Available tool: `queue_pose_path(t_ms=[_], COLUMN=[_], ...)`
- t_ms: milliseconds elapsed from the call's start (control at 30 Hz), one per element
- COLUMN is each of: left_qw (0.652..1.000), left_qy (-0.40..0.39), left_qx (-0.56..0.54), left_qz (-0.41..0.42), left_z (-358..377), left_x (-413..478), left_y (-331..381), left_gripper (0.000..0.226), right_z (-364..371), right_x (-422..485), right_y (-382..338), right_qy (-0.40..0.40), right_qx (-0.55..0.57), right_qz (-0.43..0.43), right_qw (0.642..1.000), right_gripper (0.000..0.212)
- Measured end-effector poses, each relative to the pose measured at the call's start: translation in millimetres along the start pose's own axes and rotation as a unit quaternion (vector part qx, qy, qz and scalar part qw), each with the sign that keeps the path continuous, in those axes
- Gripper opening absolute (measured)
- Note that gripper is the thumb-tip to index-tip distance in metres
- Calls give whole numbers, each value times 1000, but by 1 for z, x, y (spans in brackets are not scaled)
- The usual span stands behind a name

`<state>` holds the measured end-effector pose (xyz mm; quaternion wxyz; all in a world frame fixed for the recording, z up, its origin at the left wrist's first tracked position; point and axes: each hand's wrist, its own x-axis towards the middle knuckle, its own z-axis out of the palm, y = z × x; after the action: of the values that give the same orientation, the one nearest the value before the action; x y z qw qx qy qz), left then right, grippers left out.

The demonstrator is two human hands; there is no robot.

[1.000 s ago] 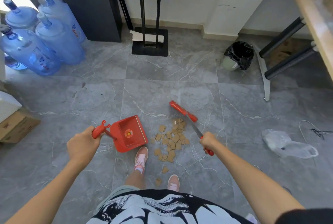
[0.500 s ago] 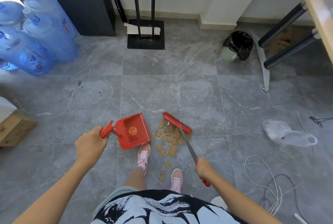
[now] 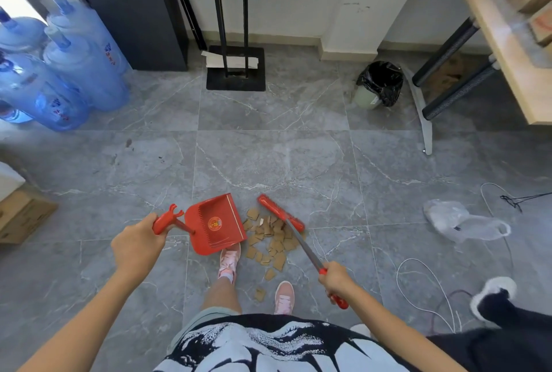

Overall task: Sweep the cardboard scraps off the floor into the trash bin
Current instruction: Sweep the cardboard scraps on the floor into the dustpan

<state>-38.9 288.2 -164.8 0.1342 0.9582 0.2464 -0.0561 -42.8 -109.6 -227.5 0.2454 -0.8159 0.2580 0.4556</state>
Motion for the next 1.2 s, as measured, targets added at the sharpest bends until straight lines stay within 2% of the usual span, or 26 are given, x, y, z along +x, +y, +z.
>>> queue_pose_path(t_ms=[100,333,533,833,1067,1200], left_qw=[998,987,961,947,950,952], left_qy=[28,91,157,191,193,196], left_qx=[-8,-29,-64,-75,-77,-68], left_qz=[-46,-131,-220,-246,-233,-225], left_z=[-7,-9,-26,-56,-79,-89], left_x=[-24,-79,-107,-120,-113,-104], left_y=[-6,-23,-40,-101,-164,-195], left_gripper=[36,37,35,38,38,37], right_z=[-9,-33,-29,42,107,141], right_x=[-7,-14,-41,-61,-84,-93], right_y=[17,32,33,10,-44,-76], right_qy=[10,4,-15,-44,-102,-140], right_qx=[3,9,2,40,117,142], right_qz=[-19,-23,-20,-18,-3,10], right_qw=[1000,1000,1000,998,988,980], right_gripper=[18,25,22,18,14,19])
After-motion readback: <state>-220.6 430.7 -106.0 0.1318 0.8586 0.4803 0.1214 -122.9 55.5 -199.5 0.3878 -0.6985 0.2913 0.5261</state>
